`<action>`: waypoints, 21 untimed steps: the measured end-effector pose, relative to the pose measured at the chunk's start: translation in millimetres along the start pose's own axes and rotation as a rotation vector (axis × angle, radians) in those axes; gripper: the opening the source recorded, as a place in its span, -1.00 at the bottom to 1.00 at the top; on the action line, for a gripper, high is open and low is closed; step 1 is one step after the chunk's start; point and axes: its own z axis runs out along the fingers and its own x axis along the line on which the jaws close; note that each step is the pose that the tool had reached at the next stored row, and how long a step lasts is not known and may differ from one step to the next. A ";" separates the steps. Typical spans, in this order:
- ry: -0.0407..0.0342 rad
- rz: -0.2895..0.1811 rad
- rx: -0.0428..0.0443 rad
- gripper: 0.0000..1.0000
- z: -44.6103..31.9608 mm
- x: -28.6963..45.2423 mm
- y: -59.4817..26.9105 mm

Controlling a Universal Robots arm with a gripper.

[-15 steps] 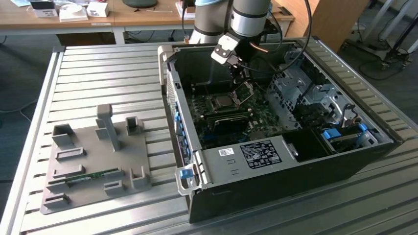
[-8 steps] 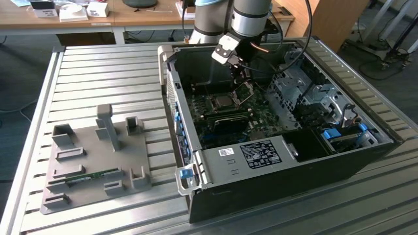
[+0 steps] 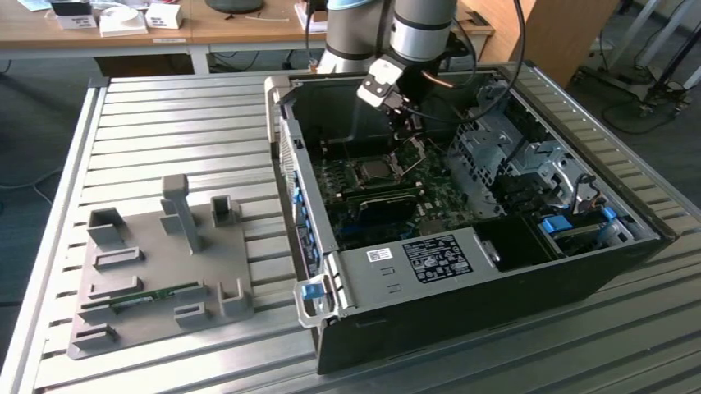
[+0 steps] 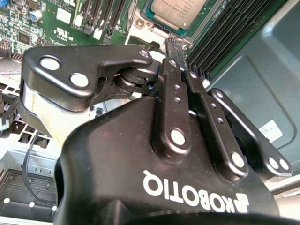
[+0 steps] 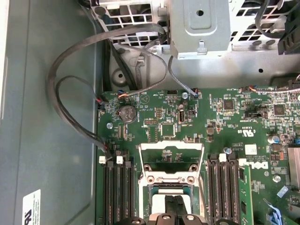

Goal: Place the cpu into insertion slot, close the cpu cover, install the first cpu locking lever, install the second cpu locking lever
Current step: 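Close the cpu cover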

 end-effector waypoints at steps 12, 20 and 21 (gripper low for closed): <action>0.0001 0.000 0.0000 -0.79 0.9 0.4 12.3; 0.0000 0.000 0.0000 -0.79 1.0 0.5 17.0; 0.0000 0.000 0.0000 -0.79 1.0 0.5 17.0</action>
